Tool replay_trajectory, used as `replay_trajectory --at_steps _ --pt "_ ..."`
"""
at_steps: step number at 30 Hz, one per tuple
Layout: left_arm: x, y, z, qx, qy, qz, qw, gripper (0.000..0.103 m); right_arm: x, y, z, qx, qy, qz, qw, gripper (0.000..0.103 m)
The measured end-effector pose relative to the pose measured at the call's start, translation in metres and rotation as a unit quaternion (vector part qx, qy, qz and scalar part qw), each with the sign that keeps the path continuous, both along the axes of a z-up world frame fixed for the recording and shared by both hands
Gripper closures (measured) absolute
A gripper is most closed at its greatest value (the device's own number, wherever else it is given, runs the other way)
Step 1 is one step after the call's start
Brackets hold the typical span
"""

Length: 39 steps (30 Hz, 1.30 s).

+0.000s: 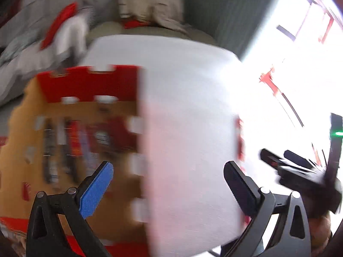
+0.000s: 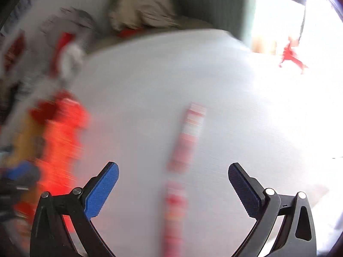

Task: Organize rigid objects
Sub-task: 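Move both grippers back over the two red pens on the table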

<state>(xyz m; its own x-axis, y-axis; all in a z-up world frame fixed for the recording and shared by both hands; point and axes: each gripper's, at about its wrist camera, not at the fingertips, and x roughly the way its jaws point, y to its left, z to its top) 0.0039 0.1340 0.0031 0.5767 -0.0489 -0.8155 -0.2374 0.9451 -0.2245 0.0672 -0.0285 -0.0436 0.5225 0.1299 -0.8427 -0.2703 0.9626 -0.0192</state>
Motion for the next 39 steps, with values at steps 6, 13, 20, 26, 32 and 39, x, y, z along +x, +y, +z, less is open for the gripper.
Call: replay_trajectory --at_steps 6,13,20,26,32,39 --pt "0.022 -0.088 -0.019 0.113 0.023 -0.052 0.9919 0.0 0.005 -0.078 -0.049 -0.05 0.05 -0.059 0.996 0.0" --pt "0.037 -0.152 -0.042 0.104 0.052 -0.091 0.989 0.0 0.008 -0.116 -0.061 -0.039 0.054 -0.063 0.996 0.0" --pt "0.035 -0.189 -0.088 0.128 0.08 -0.095 0.9839 0.0 0.016 -0.152 -0.054 0.024 0.063 -0.075 0.995 0.0" --pt "0.035 -0.159 -0.097 0.211 0.044 -0.039 0.9757 0.0 0.019 -0.17 -0.05 0.054 0.064 -0.087 0.993 0.0" --pt "0.041 -0.113 -0.103 0.172 0.062 0.021 0.983 0.0 0.015 -0.163 -0.043 0.079 0.064 -0.082 0.991 0.0" --pt "0.034 -0.134 -0.106 0.131 0.072 0.057 0.9872 0.0 0.059 -0.067 -0.028 0.086 0.067 -0.012 0.994 0.0"
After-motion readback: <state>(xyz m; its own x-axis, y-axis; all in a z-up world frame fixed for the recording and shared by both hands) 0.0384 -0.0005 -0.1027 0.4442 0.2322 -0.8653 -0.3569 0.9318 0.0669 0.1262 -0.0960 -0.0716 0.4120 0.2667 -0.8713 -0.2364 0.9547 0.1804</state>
